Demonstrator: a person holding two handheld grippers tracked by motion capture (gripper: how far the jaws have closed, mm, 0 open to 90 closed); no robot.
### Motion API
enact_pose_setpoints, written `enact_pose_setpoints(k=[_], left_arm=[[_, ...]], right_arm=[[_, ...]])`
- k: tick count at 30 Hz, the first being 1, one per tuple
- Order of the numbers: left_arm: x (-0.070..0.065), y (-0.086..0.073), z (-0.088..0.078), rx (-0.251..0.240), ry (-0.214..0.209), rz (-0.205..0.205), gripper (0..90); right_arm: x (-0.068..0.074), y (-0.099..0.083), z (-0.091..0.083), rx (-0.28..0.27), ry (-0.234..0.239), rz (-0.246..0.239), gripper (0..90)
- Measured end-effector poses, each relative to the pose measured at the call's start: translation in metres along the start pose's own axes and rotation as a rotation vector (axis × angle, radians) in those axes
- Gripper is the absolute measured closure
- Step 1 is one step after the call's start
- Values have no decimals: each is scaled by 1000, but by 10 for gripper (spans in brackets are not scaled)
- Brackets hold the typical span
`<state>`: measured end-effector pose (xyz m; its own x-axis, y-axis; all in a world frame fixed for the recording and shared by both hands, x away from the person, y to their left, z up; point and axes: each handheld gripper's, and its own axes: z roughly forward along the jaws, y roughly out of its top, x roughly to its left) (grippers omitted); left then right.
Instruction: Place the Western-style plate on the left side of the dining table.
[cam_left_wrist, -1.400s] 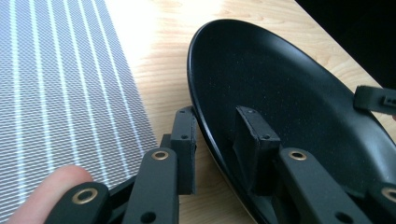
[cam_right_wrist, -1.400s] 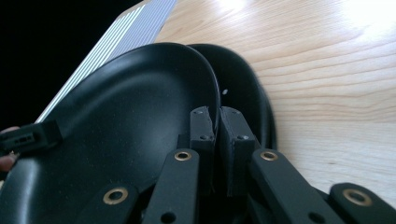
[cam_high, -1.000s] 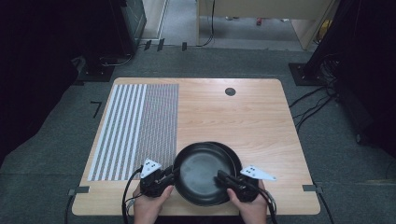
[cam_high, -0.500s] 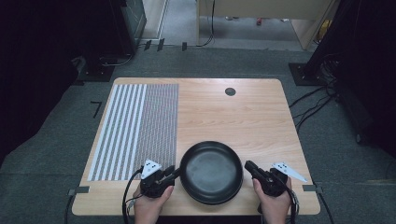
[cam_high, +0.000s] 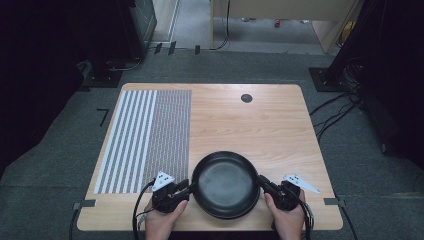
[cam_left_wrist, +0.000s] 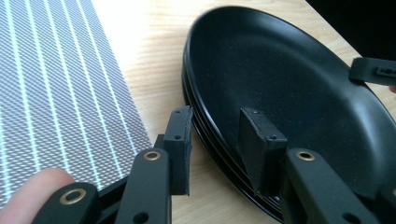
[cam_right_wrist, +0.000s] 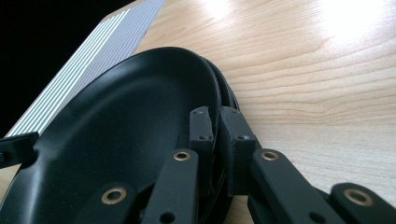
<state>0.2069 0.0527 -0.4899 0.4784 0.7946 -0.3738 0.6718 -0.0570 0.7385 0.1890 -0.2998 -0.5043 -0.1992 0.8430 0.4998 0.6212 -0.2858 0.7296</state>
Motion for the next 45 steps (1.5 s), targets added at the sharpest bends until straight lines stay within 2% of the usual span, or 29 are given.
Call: enact_pose_setpoints(k=[4,9,16,19,22,24,30,39,45], left_arm=[[0,0,2,10,-36,-20,646],[3,2,0,0,-43,-50,637],[6,2,-2,2,-21,-57,651],[7,5,-6,-1,-17,-54,666],[8,6,-10,-12,-1,-54,677],[10,7,-13,-19,16,-61,681],[17,10,-24,-46,37,-65,693],[17,9,-24,-57,44,-67,697],[22,9,-24,-59,39,-92,714]], right_arm=[[-1,0,1,0,11,13,849],[-2,-1,2,5,29,23,850],[5,-5,10,43,84,40,838],[8,-6,12,46,77,32,836],[9,-7,13,58,93,43,833],[13,-10,16,77,120,36,828],[21,-14,20,99,155,12,830],[25,-14,22,104,143,31,823],[26,-11,25,112,152,53,796]])
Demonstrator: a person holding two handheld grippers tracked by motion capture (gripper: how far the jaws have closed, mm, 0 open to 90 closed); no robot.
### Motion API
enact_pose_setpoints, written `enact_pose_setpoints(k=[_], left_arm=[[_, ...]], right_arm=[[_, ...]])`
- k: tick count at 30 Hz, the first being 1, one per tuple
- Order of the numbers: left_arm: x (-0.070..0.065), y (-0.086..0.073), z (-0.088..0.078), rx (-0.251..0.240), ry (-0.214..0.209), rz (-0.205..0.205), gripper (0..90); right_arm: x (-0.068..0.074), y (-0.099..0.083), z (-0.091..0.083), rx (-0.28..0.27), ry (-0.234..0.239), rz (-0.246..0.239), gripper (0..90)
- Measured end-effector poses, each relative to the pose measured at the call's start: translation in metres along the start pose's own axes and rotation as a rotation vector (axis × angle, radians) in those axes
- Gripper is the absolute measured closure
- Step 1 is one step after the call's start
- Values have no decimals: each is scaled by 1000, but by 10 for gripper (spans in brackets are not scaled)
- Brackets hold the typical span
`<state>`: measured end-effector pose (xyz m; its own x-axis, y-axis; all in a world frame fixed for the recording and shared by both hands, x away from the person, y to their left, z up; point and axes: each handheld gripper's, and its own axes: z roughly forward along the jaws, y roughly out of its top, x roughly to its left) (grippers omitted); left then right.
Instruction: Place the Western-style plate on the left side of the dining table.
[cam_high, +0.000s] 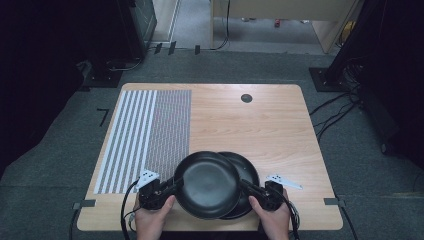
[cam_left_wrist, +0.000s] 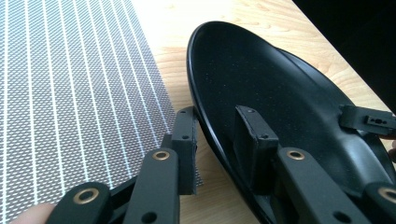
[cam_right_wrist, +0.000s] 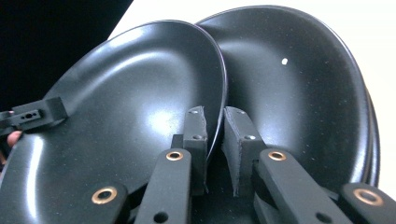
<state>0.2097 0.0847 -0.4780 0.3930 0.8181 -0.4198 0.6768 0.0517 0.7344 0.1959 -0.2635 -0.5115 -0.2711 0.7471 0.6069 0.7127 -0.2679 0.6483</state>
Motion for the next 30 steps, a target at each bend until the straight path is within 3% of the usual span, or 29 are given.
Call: enact_pose_setpoints(k=[10,19,27,30], left_arm=[[9,-1,0,-2,-25,-29,740],[11,-2,0,-9,-32,-31,742],[13,-3,0,-11,-41,-37,739],[16,-3,0,3,-65,-53,735]], right_arm=[[6,8,-1,13,7,37,796],[10,9,4,16,-26,62,799],[9,10,10,10,-7,156,821],[9,11,12,1,-5,170,829]])
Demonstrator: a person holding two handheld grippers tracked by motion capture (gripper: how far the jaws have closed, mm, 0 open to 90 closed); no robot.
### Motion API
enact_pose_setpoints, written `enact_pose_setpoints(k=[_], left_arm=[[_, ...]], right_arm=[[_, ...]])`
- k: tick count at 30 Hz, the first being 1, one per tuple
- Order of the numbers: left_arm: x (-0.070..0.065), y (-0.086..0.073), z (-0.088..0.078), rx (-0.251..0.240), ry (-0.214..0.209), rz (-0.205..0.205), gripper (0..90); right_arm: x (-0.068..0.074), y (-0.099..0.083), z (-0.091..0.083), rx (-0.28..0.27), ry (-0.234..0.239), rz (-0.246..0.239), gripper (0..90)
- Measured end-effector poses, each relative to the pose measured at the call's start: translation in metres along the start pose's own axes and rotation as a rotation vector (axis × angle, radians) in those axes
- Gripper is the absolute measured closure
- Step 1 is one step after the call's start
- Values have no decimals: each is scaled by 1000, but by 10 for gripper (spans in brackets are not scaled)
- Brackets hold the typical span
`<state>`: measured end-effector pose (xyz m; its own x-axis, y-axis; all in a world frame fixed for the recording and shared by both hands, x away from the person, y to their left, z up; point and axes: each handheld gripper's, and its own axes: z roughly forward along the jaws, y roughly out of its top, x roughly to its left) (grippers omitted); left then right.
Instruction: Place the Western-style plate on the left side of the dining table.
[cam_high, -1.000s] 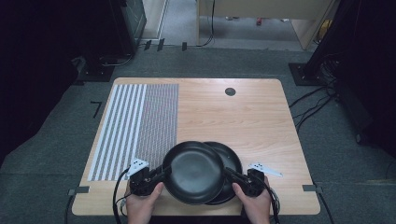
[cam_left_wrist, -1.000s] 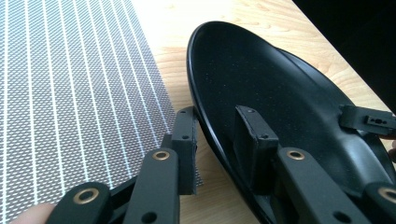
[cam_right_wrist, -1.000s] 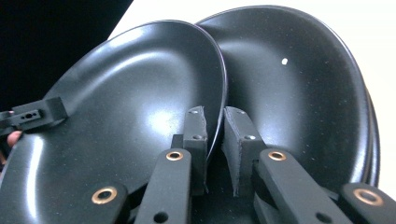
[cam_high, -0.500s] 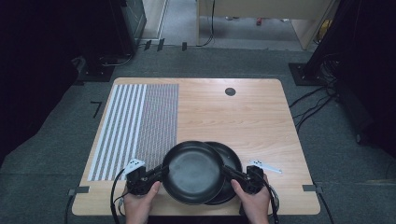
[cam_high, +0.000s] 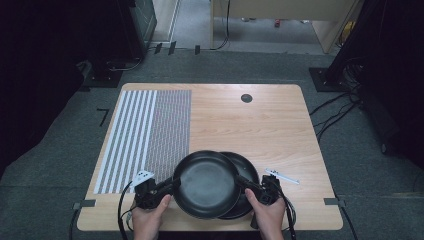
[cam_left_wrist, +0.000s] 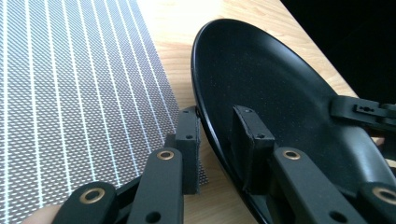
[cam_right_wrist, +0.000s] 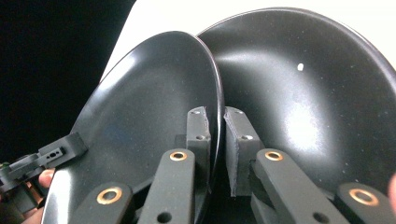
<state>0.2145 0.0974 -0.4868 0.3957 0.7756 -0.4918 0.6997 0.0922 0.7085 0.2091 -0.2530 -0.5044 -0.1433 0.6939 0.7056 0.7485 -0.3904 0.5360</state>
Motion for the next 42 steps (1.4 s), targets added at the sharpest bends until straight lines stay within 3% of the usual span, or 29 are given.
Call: enact_pose_setpoints(k=[3,9,12,15,30,42], left_arm=[[3,-1,1,16,-35,-30,732],[4,-3,1,16,-52,-48,730],[5,-2,0,11,-73,-64,745],[7,-2,1,13,-86,-89,748],[16,11,-16,-29,-65,-123,775],[34,41,-35,-94,-38,-133,784]], right_arm=[[0,1,0,-13,1,33,842],[1,1,2,-55,-5,72,859],[1,3,0,-65,15,96,864],[2,3,0,-64,15,94,865],[15,7,12,-27,55,102,864],[44,27,37,-18,94,78,864]])
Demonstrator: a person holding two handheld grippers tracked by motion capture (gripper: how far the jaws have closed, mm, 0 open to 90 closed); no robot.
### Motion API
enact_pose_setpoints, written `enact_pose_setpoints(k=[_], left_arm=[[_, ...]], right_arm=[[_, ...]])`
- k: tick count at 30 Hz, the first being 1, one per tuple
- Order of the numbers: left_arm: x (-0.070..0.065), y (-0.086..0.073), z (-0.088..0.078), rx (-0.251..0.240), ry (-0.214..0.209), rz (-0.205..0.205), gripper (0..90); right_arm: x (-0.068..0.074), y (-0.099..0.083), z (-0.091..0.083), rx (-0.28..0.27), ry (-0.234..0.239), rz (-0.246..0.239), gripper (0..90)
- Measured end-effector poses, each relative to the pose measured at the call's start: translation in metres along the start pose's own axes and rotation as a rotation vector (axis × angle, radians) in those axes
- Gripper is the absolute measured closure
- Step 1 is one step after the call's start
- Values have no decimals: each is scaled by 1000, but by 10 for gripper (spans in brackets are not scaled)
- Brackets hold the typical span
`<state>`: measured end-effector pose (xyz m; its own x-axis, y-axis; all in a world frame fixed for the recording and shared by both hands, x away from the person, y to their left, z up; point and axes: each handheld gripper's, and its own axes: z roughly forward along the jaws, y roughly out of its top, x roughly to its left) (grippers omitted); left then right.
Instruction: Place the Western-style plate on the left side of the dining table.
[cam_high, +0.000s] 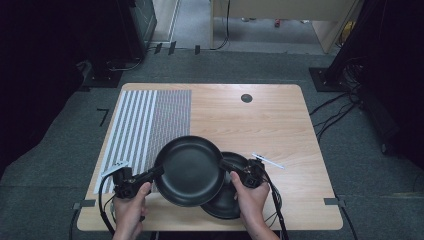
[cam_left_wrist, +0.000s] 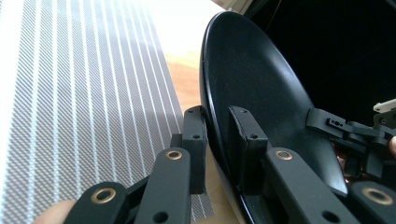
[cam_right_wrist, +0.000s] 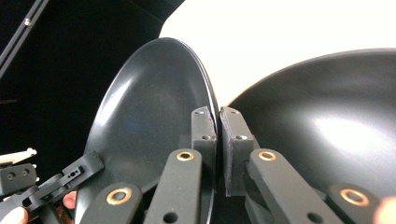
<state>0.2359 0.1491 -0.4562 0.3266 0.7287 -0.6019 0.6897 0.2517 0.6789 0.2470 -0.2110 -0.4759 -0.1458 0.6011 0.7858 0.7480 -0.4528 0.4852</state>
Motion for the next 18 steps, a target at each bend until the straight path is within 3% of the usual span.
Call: enact_pose_setpoints(k=[10,18], left_arm=[[19,32,-16,-44,23,-11,784],[46,57,-25,-83,51,-53,788]], right_arm=[[31,19,36,22,25,-31,863],[53,34,75,56,40,-44,863]])
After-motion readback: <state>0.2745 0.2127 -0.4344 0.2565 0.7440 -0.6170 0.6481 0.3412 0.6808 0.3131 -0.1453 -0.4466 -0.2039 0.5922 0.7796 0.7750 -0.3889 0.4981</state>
